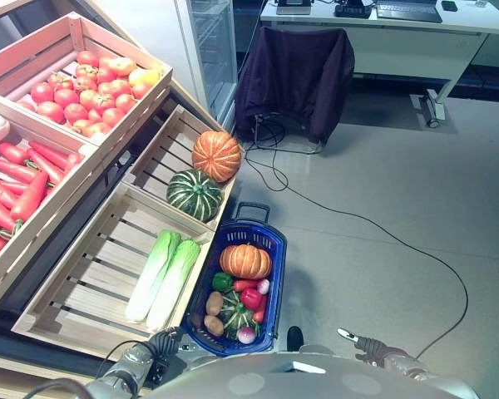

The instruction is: Pick up fruits and vegetables into the basket

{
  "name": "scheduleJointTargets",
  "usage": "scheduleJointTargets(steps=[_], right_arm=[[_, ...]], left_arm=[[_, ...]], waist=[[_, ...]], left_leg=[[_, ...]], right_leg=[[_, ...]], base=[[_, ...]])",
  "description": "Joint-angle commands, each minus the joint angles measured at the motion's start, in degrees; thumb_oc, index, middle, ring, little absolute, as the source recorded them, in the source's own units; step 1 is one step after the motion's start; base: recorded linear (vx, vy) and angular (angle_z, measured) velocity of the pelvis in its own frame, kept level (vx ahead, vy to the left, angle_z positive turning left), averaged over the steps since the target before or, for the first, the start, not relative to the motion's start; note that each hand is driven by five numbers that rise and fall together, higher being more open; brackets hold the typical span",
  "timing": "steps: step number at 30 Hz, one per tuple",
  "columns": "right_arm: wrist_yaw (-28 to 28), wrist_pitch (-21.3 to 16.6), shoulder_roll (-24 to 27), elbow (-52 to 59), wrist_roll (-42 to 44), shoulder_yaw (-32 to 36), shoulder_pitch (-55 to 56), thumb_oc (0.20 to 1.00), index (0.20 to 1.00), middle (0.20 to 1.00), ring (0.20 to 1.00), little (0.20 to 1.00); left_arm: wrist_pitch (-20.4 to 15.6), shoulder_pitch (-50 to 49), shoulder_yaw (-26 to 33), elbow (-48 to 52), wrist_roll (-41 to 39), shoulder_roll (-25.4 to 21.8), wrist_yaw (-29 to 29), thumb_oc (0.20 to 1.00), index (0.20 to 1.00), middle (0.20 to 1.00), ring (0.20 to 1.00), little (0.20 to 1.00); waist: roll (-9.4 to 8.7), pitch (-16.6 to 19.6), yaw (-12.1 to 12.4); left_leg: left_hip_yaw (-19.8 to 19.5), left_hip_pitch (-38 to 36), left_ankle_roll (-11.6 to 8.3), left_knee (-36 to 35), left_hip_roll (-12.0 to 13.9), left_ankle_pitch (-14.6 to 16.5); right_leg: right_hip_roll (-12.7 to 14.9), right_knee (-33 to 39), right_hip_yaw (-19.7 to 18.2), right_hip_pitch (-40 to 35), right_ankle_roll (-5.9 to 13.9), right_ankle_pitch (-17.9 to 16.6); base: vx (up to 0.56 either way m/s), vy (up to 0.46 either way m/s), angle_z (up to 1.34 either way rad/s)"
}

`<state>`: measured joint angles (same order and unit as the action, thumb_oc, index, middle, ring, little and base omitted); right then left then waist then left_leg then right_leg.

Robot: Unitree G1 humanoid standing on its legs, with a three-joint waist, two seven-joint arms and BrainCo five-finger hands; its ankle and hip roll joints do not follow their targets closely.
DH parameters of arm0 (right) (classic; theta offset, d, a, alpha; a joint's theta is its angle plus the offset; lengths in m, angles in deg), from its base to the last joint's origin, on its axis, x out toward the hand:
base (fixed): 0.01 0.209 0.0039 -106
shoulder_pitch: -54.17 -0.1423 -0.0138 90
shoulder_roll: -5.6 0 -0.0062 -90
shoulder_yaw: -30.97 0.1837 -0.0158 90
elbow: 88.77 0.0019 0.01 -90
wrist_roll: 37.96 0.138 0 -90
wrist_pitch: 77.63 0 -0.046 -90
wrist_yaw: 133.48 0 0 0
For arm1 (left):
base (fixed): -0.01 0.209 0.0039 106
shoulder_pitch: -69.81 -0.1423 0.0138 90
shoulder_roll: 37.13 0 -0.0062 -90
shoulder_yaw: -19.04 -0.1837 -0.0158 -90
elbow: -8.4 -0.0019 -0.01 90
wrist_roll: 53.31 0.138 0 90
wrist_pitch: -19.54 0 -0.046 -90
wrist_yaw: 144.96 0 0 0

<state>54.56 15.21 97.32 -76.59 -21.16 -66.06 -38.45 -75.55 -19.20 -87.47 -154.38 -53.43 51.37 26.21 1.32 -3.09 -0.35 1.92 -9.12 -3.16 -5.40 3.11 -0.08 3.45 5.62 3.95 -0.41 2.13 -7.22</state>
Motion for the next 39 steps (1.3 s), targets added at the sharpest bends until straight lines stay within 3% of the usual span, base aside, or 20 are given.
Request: scheduleJointTargets(steps=[1,17,24,27,30,33,39], right_arm=[[-0.15,-0.29,0.36,-2.47,-0.29,-0.40,-3.74,1.000,1.000,1.000,1.000,1.000],[-3.24,-1.82,1.34,1.25,6.84,-3.43,-9.65,1.000,1.000,1.000,1.000,1.000],[-2.49,-2.27,2.97,2.82,8.90,-3.94,-11.57,1.000,1.000,1.000,1.000,1.000],[-2.32,-2.17,4.88,3.16,10.44,-4.44,-14.10,1.000,1.000,1.000,1.000,1.000],[-2.85,-2.36,5.65,3.16,11.25,-4.40,-14.90,1.000,1.000,1.000,1.000,1.000],[-3.42,-2.88,6.28,3.55,12.29,-3.89,-15.13,1.000,1.000,1.000,1.000,1.000],[-4.66,-3.55,6.62,4.27,13.82,-2.97,-15.74,1.000,1.000,1.000,1.000,1.000]], left_arm=[[0.14,2.69,0.58,-2.84,-2.07,0.26,1.05,1.000,1.000,1.000,1.000,1.000],[-3.58,8.64,-0.47,-0.11,-10.30,-0.16,3.87,1.000,1.000,1.000,1.000,1.000],[-6.14,11.50,0.48,1.51,-14.67,-1.58,4.14,1.000,1.000,1.000,1.000,1.000],[-9.80,15.52,0.92,5.52,-22.83,-4.08,2.98,1.000,1.000,1.000,1.000,1.000],[-12.02,17.54,1.26,8.77,-26.66,-5.12,3.38,1.000,1.000,1.000,1.000,1.000],[-16.48,19.31,1.35,14.73,-28.98,-7.03,7.75,1.000,1.000,1.000,1.000,1.000],[-21.96,22.15,2.75,24.19,-24.29,-10.28,22.73,1.000,1.000,1.000,1.000,1.000]], waist=[[-1.11,-3.11,-0.59],[0.63,-16.08,-0.86],[0.82,-18.85,-0.62],[1.35,-22.13,-0.48],[1.56,-23.71,-0.60],[1.78,-25.49,-0.66],[1.58,-26.71,-0.07]], left_leg=[[-1.16,4.21,0.66,0.40,-1.87,3.27],[-3.19,18.76,1.15,0.40,-3.17,-2.18],[-3.46,21.72,0.96,0.40,-3.94,-3.16],[-3.35,23.84,0.72,2.02,-4.22,-4.50],[-3.65,27.24,0.80,7.01,-4.89,-3.49],[-3.60,31.24,1.11,12.26,-5.52,-2.43],[-3.70,37.68,1.66,18.57,-6.08,-1.13]], right_leg=[[1.06,-0.62,0.88,-4.30,4.76,7.30],[0.17,-0.62,-0.07,9.70,3.32,3.69],[0.61,-1.07,0.96,12.45,3.11,3.24],[0.24,-6.74,0.76,16.08,1.96,4.80],[0.15,-10.42,0.44,18.65,1.32,5.83],[0.13,-15.13,0.16,22.36,1.04,6.95],[0.01,-21.21,-0.07,28.74,0.89,8.16]], base=[[-0.03,-0.010,0.01],[-0.11,0.003,0.07],[-0.02,0.008,0.00],[-0.08,0.028,0.00],[-0.07,0.012,0.04],[-0.07,-0.014,0.08],[-0.06,-0.027,0.07]])
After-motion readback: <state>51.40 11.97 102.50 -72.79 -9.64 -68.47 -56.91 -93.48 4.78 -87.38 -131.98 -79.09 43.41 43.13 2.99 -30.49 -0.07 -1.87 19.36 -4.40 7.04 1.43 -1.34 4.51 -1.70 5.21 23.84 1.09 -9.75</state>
